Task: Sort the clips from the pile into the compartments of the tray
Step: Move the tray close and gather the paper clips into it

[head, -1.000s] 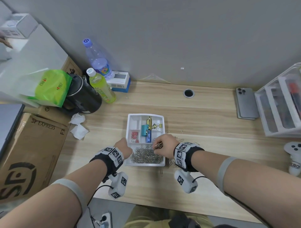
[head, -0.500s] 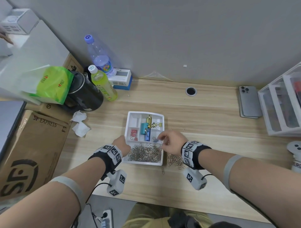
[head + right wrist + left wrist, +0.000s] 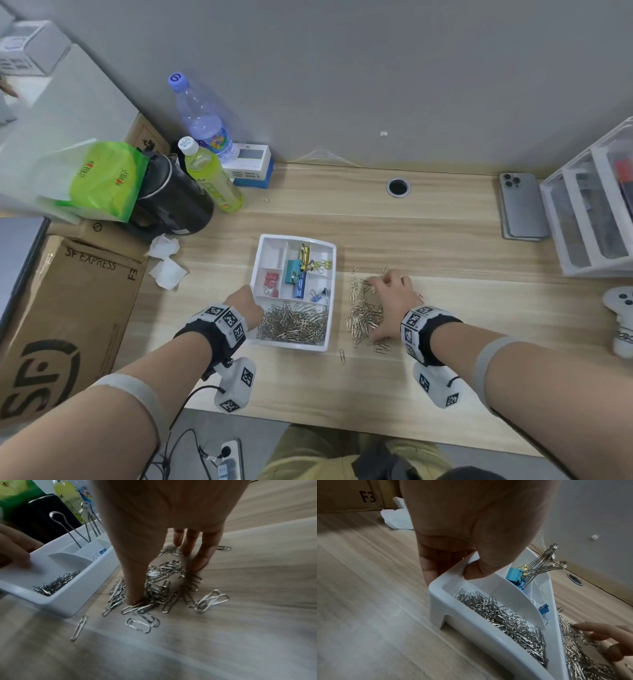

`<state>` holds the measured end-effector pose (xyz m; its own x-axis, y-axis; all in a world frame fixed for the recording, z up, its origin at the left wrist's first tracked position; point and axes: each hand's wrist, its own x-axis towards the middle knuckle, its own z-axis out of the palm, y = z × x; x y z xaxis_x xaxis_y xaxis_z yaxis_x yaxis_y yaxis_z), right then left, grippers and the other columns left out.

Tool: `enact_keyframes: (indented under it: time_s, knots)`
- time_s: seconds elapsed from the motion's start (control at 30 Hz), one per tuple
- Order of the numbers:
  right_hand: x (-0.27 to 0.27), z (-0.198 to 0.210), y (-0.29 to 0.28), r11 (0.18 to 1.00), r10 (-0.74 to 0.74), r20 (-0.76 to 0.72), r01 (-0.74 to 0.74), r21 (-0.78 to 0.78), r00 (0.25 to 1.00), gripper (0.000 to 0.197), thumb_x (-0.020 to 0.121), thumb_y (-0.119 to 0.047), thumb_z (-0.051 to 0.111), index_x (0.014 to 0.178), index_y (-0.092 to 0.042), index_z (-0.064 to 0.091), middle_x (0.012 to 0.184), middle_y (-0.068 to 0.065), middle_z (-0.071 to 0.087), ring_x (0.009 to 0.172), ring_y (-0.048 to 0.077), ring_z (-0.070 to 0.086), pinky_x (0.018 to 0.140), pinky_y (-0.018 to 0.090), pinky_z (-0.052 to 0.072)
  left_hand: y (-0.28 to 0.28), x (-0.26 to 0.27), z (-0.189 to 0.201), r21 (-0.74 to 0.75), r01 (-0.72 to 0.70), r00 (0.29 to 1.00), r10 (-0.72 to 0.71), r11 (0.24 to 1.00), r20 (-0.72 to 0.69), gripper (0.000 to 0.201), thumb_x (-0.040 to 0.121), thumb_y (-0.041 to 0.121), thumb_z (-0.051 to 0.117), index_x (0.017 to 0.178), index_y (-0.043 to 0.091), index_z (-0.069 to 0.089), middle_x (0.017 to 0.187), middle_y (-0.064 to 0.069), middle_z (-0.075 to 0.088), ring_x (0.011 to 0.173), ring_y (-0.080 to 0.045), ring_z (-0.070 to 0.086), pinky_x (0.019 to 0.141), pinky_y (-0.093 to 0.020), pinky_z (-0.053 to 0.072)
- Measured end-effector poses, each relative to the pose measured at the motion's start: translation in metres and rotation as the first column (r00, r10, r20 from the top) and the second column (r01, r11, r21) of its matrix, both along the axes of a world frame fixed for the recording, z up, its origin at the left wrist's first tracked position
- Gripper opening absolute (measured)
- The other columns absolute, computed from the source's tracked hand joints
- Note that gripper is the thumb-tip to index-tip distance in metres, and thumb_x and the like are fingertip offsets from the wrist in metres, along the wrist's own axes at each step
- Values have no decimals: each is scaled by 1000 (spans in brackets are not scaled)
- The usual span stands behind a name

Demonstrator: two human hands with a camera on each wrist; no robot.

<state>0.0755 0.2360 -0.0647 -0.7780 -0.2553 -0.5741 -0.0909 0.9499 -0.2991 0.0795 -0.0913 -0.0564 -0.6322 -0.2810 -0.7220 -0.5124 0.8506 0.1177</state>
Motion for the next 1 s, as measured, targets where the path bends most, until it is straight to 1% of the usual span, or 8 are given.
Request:
enact_keyframes:
  time_s: [0.2, 0.33, 0.43, 0.53, 0.63, 0.77, 0.87, 1.0]
  knots:
    - [1, 4, -17, 996, 72, -15, -72, -45, 997, 77, 71, -40, 78, 137, -25, 41, 130, 2, 38, 117, 20, 40, 91, 37, 50, 5, 0, 7, -10, -1, 1000, 1, 1000, 4, 30, 87, 7, 45, 116, 5, 50, 101, -9, 60, 84, -23, 59, 60, -29, 45]
    - [-1, 15, -27, 989, 51, -64, -59, -139, 997, 37, 77, -32, 62, 110, -17, 55, 107, 1, 54, 102, 22, 52, 80, 35, 50, 9, 0, 8, -29, -5, 1000, 5, 1000, 3, 29, 91, 4, 44, 119, 1, 48, 102, -10, 56, 87, -25, 55, 64, -31, 46]
    - [4, 19, -41, 942, -39, 269, 125, -311, 962, 16, 83, -11, 54, 91, -13, 67, 79, -2, 68, 75, 20, 66, 67, 30, 55, 11, 1, 10, -40, -4, 1000, 4, 999, -14, 33, 92, 3, 44, 124, 2, 47, 102, -10, 54, 88, -25, 53, 69, -31, 43]
    - [16, 10, -52, 908, 26, 645, 251, -334, 764, 22, 86, 9, 48, 89, -1, 67, 71, 10, 72, 63, 25, 70, 57, 35, 60, 12, 1, 11, -44, -4, 1000, 3, 999, -11, 33, 91, 3, 45, 124, 0, 48, 100, -10, 55, 87, -25, 54, 70, -31, 43]
    - [25, 5, -59, 935, 118, 711, 163, -314, 694, 21, 74, 20, 57, 83, 1, 60, 68, 23, 58, 46, 20, 53, 43, 20, 43, 12, 0, 13, -36, -7, 1000, 7, 999, -3, 31, 91, 3, 46, 121, -1, 48, 98, -10, 55, 85, -24, 54, 65, -29, 43]
    - [23, -1, -60, 928, -29, 649, 262, -265, 760, 20, 83, 5, 60, 83, -14, 65, 87, 15, 74, 62, 20, 69, 55, 22, 53, 10, 0, 14, -33, -13, 1000, 13, 999, 8, 30, 88, 3, 46, 117, -1, 49, 93, -8, 56, 84, -24, 56, 66, -31, 44]
    - [16, 5, -49, 886, -125, 608, 363, -287, 784, 28, 83, 12, 48, 83, -12, 63, 90, 23, 69, 63, 28, 64, 49, 22, 50, 11, 0, 15, -38, -18, 1000, 19, 999, 11, 28, 90, 4, 46, 118, 1, 47, 90, -5, 51, 84, -23, 53, 66, -30, 42]
    - [-1, 11, -29, 894, -166, 553, 361, -265, 817, 21, 83, 5, 56, 91, -10, 69, 83, 14, 74, 74, 24, 74, 77, 38, 60, 14, 0, 17, -40, -17, 1000, 18, 999, 20, 29, 92, 3, 44, 120, 1, 45, 84, -3, 46, 80, -20, 50, 65, -29, 41]
